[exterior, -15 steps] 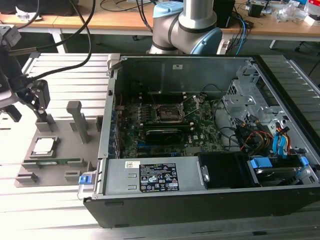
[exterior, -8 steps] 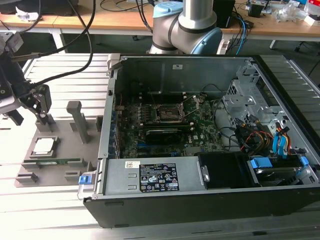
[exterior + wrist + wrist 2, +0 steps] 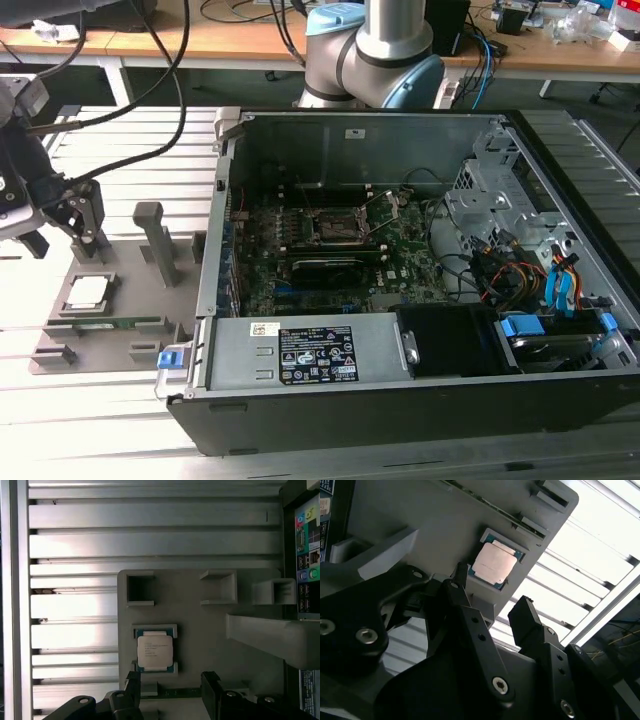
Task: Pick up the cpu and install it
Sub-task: 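Pick up the cpu and move it towards the insertion slot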
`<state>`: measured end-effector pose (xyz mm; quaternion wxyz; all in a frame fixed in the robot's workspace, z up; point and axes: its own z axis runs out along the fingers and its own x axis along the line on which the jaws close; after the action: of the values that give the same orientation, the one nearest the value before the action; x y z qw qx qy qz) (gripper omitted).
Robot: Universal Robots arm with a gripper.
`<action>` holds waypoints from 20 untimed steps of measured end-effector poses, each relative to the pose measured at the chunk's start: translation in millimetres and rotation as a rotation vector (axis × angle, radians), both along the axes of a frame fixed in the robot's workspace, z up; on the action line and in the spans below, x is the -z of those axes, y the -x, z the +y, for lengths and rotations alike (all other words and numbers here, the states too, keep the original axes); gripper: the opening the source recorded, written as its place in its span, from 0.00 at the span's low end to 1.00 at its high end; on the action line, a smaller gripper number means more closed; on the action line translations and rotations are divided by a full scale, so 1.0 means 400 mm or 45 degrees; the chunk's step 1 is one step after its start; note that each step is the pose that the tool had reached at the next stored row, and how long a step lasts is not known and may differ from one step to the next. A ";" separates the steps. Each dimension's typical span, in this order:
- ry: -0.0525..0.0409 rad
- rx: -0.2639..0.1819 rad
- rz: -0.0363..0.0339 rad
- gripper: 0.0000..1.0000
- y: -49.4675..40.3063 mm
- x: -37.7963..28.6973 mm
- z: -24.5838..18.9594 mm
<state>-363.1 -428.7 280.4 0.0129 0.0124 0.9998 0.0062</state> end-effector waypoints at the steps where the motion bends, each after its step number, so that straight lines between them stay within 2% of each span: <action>1: 0.000 0.000 0.0000 0.60 0.001 0.006 0.000; 8: 0.000 0.000 0.0002 0.60 0.006 0.051 0.000; 18: 0.000 0.000 0.0000 0.60 0.018 0.087 -0.001; 20: 0.000 0.000 0.0000 0.60 0.021 0.098 -0.001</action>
<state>-371.5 -429.3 241.1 0.0129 0.0124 0.9998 0.0062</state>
